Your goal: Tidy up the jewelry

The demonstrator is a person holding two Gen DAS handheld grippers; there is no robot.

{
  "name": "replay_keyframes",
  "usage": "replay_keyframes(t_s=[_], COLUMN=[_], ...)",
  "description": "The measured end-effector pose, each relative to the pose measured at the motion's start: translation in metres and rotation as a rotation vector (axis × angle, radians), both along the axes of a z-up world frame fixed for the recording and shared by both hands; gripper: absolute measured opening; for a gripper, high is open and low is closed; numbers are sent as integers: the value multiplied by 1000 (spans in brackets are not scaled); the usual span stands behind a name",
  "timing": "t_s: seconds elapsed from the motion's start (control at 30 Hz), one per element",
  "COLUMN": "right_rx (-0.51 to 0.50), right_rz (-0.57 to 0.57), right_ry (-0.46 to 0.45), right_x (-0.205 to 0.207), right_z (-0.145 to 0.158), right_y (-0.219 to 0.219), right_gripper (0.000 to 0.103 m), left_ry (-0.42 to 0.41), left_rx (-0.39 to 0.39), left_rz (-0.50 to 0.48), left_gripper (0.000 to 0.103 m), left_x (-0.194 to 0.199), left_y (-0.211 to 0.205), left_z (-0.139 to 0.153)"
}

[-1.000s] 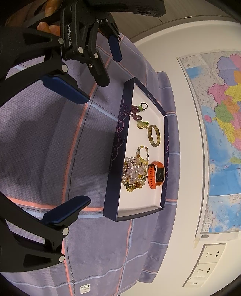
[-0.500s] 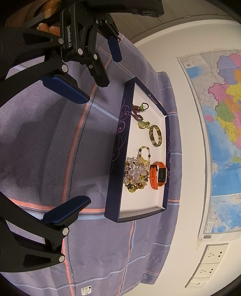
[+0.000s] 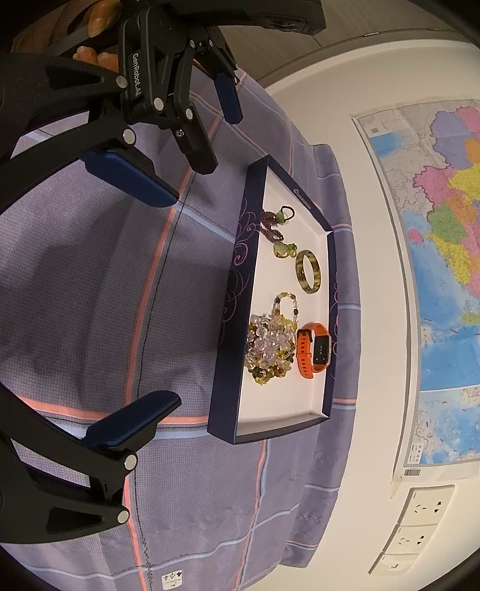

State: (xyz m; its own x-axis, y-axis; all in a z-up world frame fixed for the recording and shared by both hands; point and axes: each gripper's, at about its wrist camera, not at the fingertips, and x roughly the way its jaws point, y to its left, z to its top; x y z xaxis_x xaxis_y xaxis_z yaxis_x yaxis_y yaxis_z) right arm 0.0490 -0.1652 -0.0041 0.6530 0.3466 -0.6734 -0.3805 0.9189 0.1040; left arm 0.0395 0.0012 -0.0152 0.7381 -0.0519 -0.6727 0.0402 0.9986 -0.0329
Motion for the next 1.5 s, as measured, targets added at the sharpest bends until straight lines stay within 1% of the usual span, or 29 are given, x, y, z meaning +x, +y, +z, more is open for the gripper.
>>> replay_keyframes(t_s=[1.5], right_rx=[10], right_rz=[-3], right_ry=[-7], right_x=[-4], right_z=[1], right_y=[-3], right_gripper=[98], left_ry=[-15], left_rx=[18], left_rz=[0], left_gripper=[96], left_x=[-6], left_y=[-3], left_z=[2])
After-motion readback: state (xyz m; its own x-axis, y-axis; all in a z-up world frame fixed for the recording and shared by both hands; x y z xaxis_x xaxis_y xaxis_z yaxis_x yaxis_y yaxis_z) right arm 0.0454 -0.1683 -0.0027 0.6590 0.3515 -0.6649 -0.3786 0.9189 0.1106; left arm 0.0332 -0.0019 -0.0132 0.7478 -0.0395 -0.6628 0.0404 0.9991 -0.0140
